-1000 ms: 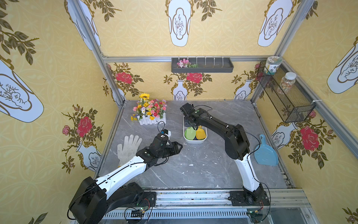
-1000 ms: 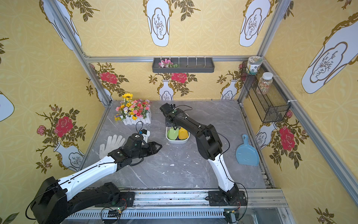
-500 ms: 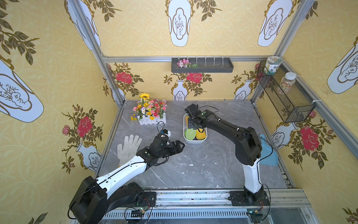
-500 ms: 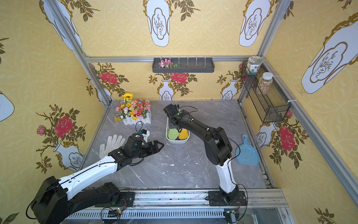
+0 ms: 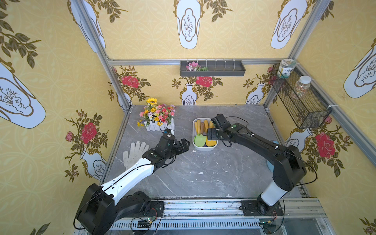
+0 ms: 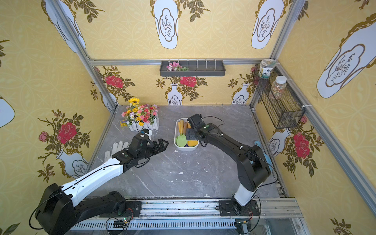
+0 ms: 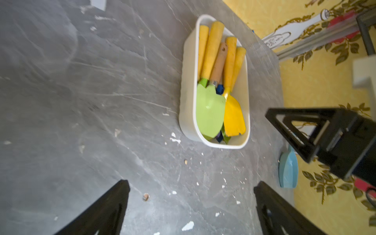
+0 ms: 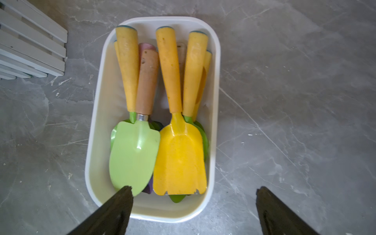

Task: Put the shovel into the storage box
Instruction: Reset both arms

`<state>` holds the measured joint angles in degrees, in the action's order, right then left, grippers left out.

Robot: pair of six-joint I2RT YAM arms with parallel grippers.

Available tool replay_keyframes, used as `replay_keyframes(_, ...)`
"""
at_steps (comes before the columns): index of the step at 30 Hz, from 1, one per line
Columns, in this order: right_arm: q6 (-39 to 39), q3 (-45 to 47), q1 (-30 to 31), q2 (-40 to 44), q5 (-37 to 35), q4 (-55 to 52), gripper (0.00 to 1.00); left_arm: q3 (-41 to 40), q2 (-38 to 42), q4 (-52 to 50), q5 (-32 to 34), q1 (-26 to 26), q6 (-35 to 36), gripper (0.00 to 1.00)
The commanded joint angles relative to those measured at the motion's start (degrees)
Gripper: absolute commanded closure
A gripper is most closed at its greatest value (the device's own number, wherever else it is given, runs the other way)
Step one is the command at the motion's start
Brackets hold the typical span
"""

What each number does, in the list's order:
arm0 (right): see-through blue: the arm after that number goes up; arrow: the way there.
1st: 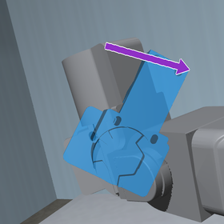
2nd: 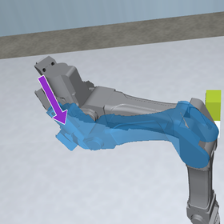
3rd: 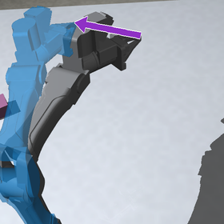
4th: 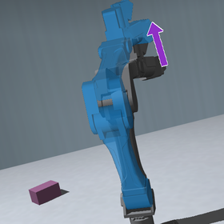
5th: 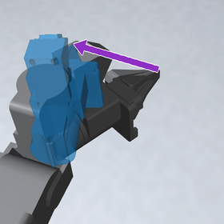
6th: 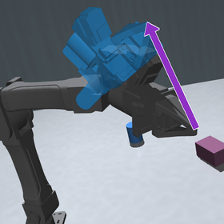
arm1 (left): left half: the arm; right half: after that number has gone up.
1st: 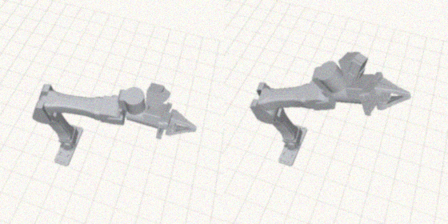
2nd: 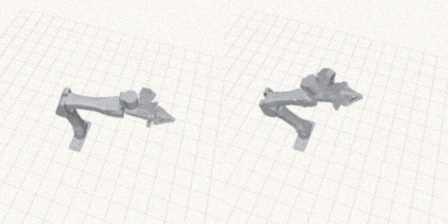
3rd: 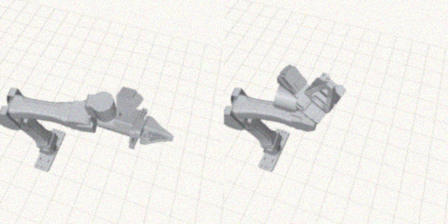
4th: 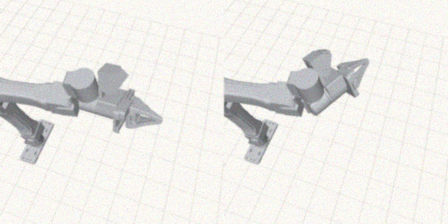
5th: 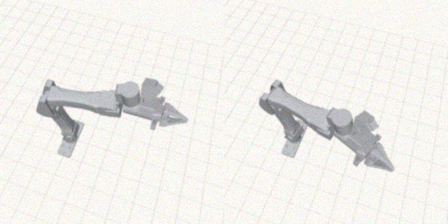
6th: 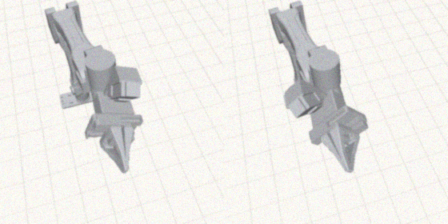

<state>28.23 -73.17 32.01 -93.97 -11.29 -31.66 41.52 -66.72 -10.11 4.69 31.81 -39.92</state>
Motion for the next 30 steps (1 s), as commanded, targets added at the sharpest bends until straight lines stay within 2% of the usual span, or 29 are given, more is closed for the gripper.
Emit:
replay_keyframes(1,-1.11,3.54,-2.95,3.47,1.25,2.71,0.03,1.36,-0.76,-2.78,5.13,-2.30,3.69,0.00)
replay_keyframes(5,-1.86,7.36,-9.14,6.55,-2.02,3.18,0.03,2.09,-0.72,-2.70,13.84,-5.26,7.44,0.00)
replay_keyframes(10,-4.19,15.05,-14.99,11.97,-7.70,9.73,0.03,0.83,0.20,2.35,21.57,-11.81,14.29,0.00)
replay_keyframes(12,-6.05,19.03,-16.46,14.31,-10.22,14.65,0.03,-1.05,0.76,6.12,24.81,-13.48,18.91,0.00)
replay_keyframes(15,-8.29,25.18,-17.13,17.60,-15.44,22.24,0.03,-8.50,3.19,19.14,31.37,-14.16,28.62,0.00)
replay_keyframes(17,-9.53,29.14,-17.76,19.70,-17.34,27.27,0.03,-13.49,4.63,28.34,31.47,-16.46,32.94,0.00)
replay_keyframes(20,-13.23,34.78,-18.21,21.85,-20.10,34.22,0.03,-16.15,3.73,30.93,27.66,-23.11,30.67,0.00)
replay_keyframes(22,-15.03,37.45,-18.72,22.26,-22.60,37.74,0.03,-17.65,1.71,32.83,28.11,-25.59,30.03,0.00)
replay_keyframes(26,-16.17,41.88,-20.99,22.33,-21.92,44.42,0.03,-22.34,-0.42,42.93,26.83,-28.32,30.24,0.00)
replay_keyframes(30,-20.16,46.67,-21.11,22.96,-21.00,54.45,0.03,-26.30,-2.60,52.39,26.08,-28.43,33.19,0.00)
